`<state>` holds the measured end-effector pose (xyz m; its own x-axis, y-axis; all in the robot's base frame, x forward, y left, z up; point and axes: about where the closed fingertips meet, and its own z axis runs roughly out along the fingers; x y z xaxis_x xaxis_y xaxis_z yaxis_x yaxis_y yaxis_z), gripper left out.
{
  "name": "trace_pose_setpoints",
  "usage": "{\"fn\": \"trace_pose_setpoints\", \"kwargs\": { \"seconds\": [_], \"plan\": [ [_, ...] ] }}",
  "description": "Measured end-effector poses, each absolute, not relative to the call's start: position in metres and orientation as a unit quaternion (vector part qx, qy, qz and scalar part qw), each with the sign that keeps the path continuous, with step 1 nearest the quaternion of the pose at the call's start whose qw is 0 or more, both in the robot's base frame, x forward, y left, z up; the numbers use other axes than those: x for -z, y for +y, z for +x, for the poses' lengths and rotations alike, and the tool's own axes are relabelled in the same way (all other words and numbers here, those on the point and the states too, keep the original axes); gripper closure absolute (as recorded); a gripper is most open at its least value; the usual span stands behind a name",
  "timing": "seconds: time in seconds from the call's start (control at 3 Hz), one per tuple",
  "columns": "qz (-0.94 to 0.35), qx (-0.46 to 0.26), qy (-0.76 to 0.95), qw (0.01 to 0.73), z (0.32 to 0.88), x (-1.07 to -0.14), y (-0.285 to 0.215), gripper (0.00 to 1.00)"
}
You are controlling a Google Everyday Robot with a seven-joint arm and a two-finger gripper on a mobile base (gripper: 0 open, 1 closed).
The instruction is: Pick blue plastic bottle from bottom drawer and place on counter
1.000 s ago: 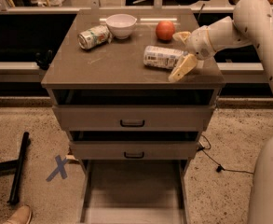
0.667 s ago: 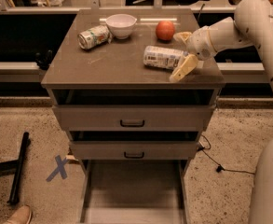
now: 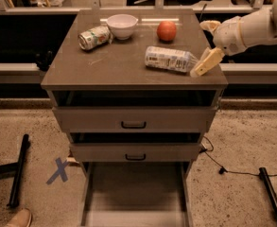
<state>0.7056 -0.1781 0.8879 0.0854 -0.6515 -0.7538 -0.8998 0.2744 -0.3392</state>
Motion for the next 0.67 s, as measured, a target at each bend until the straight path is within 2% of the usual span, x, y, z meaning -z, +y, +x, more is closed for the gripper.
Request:
{"fn": "trace_pose_setpoints", "kwargs": {
  "seconds": [0.33, 0.67],
  "plan": [
    [-0.575, -0.101, 0.663, 0.469, 0.6952, -0.9145, -0.205, 0.0],
    [-0.572, -0.097, 0.664, 0.472, 0.6942, -0.917, -0.2094, 0.0]
  ]
}}
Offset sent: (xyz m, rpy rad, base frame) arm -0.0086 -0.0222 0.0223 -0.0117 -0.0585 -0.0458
